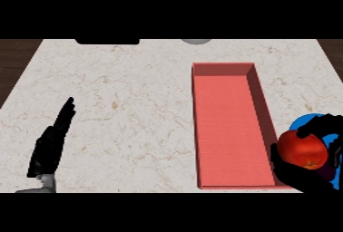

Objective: Pick the tomato from the plate and place it in the cardboard box

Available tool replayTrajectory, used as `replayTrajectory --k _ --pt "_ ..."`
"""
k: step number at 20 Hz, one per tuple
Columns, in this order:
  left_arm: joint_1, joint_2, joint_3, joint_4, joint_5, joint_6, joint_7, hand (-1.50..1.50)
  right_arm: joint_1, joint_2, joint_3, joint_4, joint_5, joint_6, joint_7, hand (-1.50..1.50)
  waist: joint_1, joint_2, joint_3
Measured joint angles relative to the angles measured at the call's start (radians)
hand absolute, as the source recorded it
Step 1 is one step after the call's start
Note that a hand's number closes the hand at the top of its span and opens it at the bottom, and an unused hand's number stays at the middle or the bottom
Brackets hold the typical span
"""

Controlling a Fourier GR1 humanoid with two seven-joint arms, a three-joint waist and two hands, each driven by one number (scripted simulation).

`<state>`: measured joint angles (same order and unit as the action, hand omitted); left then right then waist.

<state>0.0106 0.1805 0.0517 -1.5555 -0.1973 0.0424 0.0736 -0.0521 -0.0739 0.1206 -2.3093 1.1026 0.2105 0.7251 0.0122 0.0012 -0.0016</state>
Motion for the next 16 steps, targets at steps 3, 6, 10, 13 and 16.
replayTrajectory --k 3,6,10,13,16 --pt "-0.013 -0.014 -0.009 0.008 -0.017 0.012 0.008 0.00 -0.147 0.025 -0.003 0.087 0.007 0.042 0.068 1.50 -0.002 0.000 0.000" --pt "-0.029 -0.007 0.002 0.024 -0.009 -0.002 0.012 0.00 -0.262 0.032 -0.047 0.205 -0.013 0.051 0.084 1.50 -0.003 0.000 0.001" --pt "-0.020 -0.005 0.005 0.017 -0.010 -0.008 0.008 0.00 -0.358 0.047 -0.080 0.399 -0.028 0.006 0.073 1.50 -0.001 0.001 0.001" --pt "-0.012 -0.004 0.010 -0.002 -0.008 -0.011 0.013 0.00 -0.425 0.053 -0.105 0.554 -0.031 -0.044 0.056 1.50 0.001 0.001 0.001" --pt "-0.012 -0.010 0.005 -0.005 -0.016 -0.010 0.018 0.00 -0.471 0.058 -0.122 0.671 -0.039 -0.079 0.058 1.50 -0.001 0.001 0.001"
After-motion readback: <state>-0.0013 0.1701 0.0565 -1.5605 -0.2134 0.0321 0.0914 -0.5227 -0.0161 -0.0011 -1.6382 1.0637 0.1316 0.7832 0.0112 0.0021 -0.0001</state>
